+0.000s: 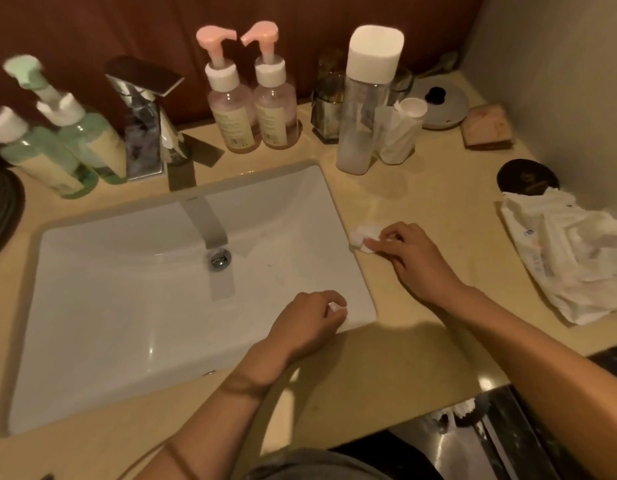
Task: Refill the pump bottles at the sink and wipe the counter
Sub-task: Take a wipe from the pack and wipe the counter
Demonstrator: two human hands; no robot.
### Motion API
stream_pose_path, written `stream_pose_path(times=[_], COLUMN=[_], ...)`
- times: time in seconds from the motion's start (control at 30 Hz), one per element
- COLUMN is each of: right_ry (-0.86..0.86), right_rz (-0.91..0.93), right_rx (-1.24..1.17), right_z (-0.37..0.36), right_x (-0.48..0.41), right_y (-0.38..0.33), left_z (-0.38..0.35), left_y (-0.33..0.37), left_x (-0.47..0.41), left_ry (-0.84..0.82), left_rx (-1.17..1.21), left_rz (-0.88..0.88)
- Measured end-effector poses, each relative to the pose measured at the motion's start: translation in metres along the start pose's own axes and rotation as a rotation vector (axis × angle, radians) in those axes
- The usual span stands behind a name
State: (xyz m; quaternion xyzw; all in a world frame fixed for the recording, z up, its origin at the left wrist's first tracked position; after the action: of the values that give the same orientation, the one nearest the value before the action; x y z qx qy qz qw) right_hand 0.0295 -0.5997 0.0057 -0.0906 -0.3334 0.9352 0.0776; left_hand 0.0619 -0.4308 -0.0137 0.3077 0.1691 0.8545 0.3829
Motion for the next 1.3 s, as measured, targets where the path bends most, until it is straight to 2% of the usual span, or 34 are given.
stream_pose_path(times=[0.13,0.2,0.23,0.3,0.37,0.47,0.6,0.73,0.83,0.9,1.0,1.17,1.3], right_ry=[-0.187,-0.298,-0.328,-0.384,-0.38,-0.174,0.052,0.162,0.186,0.171,0.143,0.154,0.054], right_rz=[-0.02,0.065,0.056,0.102,0.07,0.003,-0.261,-0.46,-0.551,-0.541,-0.409,-0.167,-0.104], right_rx=[-0.027,-0.032,-0.002,0.211,0.271,0.173,0.211,0.198,0.17,0.114,0.064,0.107,0.171], right_z=[0.011,0.012,0.015,0.027,0.043,0.069,0.093,0.097,0.084,0.069,0.042,0.012,0.002], right_x=[0.067,0.093,0.102,0.112,0.101,0.067,-0.001,-0.059,-0.08,-0.087,-0.082,-0.021,0.039], right_y=[-0.005,-0.008,0.0,0.008,0.017,0.042,0.097,0.127,0.122,0.108,0.072,0.015,0.006], left_z=[0.004,0.003,0.001,-0.003,-0.005,-0.005,-0.002,0.002,0.003,0.0,-0.007,-0.019,-0.024], left_y=[0.016,0.022,0.026,0.031,0.033,0.031,0.029,0.024,0.021,0.022,0.029,0.042,0.047], left_x=[-0.013,-0.016,-0.018,-0.022,-0.023,-0.022,-0.016,-0.01,-0.007,-0.005,-0.002,0.001,-0.001], left_ry=[0.034,0.031,0.023,0.019,0.021,0.027,0.019,0.021,0.028,0.027,0.001,-0.034,-0.009], left_rx=[0.032,0.02,0.005,-0.028,-0.041,-0.024,0.007,0.001,0.004,0.01,0.0,-0.068,-0.14], left_rz=[-0.013,-0.03,-0.044,-0.067,-0.079,-0.065,-0.04,0.017,0.053,0.056,0.049,-0.003,-0.008])
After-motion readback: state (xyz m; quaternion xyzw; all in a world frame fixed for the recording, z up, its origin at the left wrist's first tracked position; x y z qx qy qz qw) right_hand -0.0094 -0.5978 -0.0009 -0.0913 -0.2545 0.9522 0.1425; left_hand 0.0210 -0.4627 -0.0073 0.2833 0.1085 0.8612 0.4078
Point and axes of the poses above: each hand's wrist, its own x-axis away from the middle knuckle, its own z-axis out of the back of the hand, y = z × x, the point moved 8 cm from there along -x, towards the middle knuckle, and after that the axes turned 15 degrees about -x, right-handed, at the moved point
